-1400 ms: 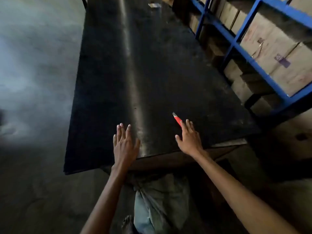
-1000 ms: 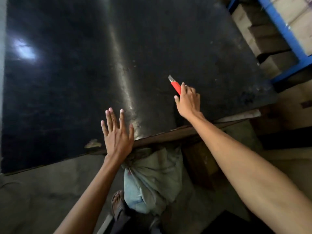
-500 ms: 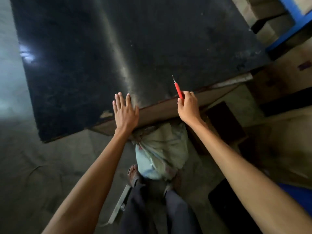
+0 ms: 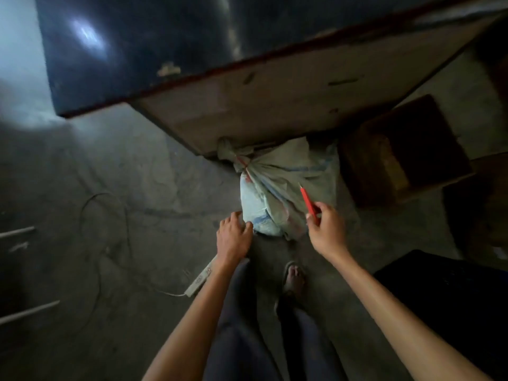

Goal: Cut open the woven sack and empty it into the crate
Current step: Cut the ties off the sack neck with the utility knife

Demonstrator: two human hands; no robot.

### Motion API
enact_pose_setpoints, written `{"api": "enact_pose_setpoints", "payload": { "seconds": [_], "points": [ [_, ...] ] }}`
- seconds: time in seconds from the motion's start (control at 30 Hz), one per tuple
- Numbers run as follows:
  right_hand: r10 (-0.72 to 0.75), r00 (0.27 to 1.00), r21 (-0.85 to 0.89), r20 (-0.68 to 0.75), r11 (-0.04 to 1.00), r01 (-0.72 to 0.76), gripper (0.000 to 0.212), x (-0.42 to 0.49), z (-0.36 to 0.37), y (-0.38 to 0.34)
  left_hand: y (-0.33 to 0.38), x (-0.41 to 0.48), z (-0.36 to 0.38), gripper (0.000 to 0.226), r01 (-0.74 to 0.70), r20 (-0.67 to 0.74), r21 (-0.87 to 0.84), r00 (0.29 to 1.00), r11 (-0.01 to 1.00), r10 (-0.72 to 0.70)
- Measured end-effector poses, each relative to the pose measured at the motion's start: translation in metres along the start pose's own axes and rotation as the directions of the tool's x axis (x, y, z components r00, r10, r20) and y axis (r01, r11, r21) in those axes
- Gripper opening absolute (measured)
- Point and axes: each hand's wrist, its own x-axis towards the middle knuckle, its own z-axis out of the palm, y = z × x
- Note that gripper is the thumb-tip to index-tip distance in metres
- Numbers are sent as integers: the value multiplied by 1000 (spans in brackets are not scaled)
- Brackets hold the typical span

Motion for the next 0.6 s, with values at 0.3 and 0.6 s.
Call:
{"api": "enact_pose_setpoints", "payload": {
  "seconds": [0.3, 0.6],
  "points": [
    [-218, 975, -9, -34, 976, 218, 28, 108, 145, 110, -68, 187, 122, 47, 171, -45, -331, 979, 928, -197],
    [-442, 865, 3, -237, 890, 456, 31, 257, 243, 129, -72, 395, 177, 81, 69, 38, -855, 997, 515, -70]
  ]
}}
